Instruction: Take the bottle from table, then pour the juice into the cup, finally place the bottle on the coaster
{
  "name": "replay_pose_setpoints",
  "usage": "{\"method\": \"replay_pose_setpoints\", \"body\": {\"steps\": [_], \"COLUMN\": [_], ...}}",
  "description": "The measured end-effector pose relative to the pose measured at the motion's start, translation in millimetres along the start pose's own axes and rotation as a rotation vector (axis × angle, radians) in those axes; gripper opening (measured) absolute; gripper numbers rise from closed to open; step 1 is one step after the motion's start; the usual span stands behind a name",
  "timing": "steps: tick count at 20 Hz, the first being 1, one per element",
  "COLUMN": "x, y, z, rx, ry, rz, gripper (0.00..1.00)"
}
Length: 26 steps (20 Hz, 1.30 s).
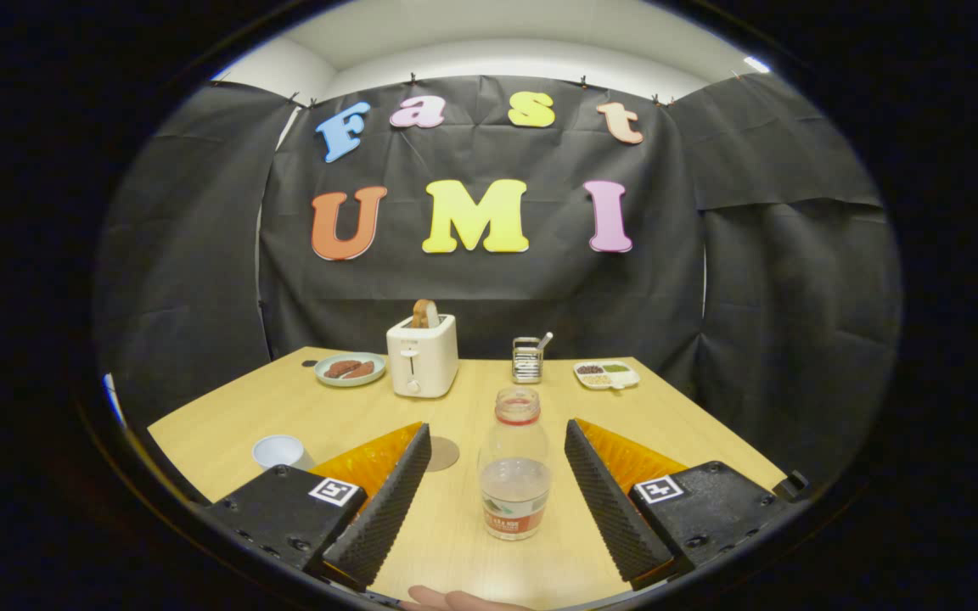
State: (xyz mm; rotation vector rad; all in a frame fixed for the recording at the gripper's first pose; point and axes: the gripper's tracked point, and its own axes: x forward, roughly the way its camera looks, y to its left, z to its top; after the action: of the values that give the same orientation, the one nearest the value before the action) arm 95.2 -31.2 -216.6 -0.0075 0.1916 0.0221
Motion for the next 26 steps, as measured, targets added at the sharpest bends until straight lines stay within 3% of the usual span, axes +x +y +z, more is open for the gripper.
{"method": "replay_pose_setpoints", "body": {"steps": [8,14,20,26], "x": [25,50,69,75], "y": [-15,-10,-15,-19], "z": [-38,-69,-73,-73], "rx": [0.011,0.021,0.034,0.025], "ry": [-0.008,-0.008,-0.021,-0.034], "rz": [-0.052,-0.045,-0.062,-0.075], "gripper": [1.00,1.00,1.00,0.83]}}
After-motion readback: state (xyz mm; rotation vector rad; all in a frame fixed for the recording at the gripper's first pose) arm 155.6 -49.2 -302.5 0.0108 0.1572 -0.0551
